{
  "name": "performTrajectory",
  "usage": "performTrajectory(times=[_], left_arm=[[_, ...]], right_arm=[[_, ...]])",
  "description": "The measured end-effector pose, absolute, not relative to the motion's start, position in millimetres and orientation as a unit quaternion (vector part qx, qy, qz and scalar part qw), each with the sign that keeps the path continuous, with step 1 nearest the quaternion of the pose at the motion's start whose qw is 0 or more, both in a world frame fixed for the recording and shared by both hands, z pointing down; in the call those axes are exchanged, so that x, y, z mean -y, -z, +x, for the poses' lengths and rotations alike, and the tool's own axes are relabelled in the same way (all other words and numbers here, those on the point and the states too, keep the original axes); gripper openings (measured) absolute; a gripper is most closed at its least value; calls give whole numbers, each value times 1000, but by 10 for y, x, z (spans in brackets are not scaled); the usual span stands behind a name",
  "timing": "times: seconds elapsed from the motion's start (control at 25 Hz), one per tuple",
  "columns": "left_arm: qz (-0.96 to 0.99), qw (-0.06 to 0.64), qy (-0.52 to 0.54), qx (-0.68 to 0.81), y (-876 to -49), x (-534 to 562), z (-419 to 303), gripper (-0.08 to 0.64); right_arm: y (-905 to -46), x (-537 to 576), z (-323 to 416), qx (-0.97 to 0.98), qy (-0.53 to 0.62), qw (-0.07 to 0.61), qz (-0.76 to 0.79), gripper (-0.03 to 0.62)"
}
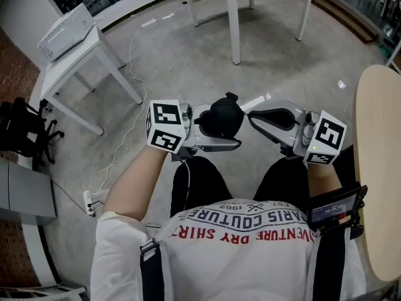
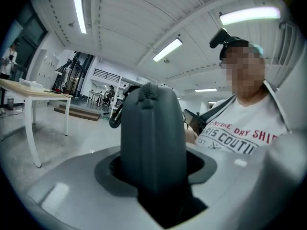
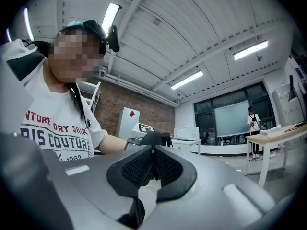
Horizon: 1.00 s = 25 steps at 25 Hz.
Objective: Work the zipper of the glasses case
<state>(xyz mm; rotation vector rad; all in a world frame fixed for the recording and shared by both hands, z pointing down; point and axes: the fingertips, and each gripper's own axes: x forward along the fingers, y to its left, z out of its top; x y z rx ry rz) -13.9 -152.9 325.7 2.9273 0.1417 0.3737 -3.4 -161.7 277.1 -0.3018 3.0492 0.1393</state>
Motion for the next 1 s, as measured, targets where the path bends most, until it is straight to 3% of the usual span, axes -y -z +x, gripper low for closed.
performTrajectory(times=[0.48,1.0], left_arm=[[976,217,7,-30,-3068,1617,-74,247],[963,259,71,0,-2930,1733,-90,247]], right_arm=[[-2832,1665,-17,-993,-38,34,-104,17],[-2858,1678,-16,-994,-29,38,-100,17]])
